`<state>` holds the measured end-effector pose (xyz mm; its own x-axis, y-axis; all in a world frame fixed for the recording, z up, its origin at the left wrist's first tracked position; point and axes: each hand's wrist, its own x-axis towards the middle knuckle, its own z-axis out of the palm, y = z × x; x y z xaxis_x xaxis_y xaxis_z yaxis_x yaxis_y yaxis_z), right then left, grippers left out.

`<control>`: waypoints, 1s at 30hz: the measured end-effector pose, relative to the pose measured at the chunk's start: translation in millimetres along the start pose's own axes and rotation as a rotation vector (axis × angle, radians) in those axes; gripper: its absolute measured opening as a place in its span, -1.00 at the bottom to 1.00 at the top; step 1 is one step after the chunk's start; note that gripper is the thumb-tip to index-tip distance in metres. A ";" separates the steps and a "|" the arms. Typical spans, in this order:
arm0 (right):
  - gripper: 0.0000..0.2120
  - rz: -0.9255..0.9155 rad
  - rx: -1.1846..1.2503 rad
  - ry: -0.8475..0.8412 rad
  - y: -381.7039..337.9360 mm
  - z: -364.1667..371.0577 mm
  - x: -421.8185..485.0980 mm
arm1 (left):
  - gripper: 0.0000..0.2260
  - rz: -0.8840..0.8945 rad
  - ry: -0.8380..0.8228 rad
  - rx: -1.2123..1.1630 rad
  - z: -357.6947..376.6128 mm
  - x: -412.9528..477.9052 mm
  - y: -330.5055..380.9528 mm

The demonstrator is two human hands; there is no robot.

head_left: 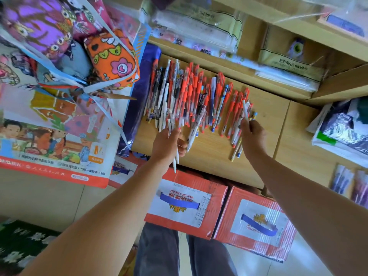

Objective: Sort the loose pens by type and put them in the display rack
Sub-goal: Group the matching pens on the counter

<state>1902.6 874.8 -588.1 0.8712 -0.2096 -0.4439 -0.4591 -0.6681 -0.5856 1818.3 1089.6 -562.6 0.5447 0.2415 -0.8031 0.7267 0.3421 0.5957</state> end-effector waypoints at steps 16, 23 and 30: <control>-0.67 -0.054 -0.049 -0.164 30.7 -43.7 -11.9 | -0.77 0.128 -0.116 0.352 86.3 -17.4 18.0; -0.84 0.133 -0.108 0.037 127.4 -128.3 3.3 | -0.74 0.094 -0.261 0.415 172.6 -23.0 -9.8; -0.83 0.285 -0.262 0.110 207.5 -178.7 15.5 | -0.74 0.091 -0.335 0.578 244.9 -24.6 -51.3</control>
<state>1851.9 605.3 -595.3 0.7355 -0.4786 -0.4796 -0.6374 -0.7287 -0.2503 1870.2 843.7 -570.8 0.6474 -0.0803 -0.7579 0.7278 -0.2299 0.6460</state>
